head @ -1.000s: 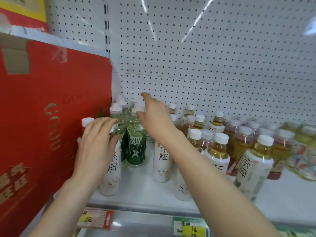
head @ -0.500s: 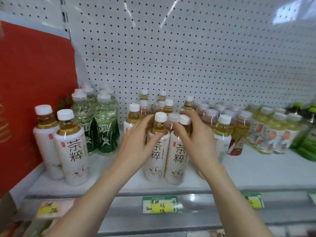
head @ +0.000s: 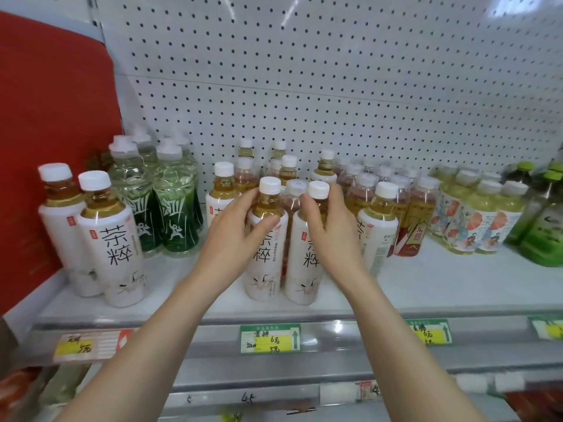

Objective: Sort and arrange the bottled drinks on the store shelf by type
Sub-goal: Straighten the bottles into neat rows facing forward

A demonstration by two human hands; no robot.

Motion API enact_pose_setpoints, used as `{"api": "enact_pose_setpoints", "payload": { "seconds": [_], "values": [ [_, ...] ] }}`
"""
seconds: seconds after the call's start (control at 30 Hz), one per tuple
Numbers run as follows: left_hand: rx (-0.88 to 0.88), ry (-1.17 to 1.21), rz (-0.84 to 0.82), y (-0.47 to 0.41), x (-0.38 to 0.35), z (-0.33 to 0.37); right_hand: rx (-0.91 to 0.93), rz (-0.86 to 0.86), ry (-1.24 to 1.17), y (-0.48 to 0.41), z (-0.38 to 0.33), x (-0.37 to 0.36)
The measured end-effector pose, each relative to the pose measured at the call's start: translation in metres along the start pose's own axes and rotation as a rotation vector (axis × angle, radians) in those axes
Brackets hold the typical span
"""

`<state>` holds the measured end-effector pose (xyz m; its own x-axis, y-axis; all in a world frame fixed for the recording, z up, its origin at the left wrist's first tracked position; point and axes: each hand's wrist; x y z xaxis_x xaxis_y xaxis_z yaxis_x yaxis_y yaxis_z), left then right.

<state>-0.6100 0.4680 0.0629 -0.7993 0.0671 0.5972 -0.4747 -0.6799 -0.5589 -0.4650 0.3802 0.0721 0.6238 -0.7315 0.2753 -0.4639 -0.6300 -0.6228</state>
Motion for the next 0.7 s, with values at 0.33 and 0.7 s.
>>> {"api": "enact_pose_setpoints", "payload": {
  "seconds": [0.33, 0.7],
  "values": [
    [-0.065, -0.081, 0.045, 0.0037, -0.0006, 0.0, -0.031, 0.017, -0.052, 0.0016, -0.0003, -0.0024],
    [-0.045, -0.002, 0.008, 0.0098, -0.003, -0.0031, -0.043, 0.021, 0.042, -0.0005, -0.0009, -0.0024]
  ]
}}
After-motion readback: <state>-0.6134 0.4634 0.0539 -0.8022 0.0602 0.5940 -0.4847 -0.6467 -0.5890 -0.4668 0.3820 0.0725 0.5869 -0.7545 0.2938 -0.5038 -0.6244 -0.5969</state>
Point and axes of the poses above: each hand's wrist, its own y-axis away from the middle knuckle, its own x-axis out of the back of the hand, z = x × y, and after that the axes turned 11 degrees about -y, right-handed
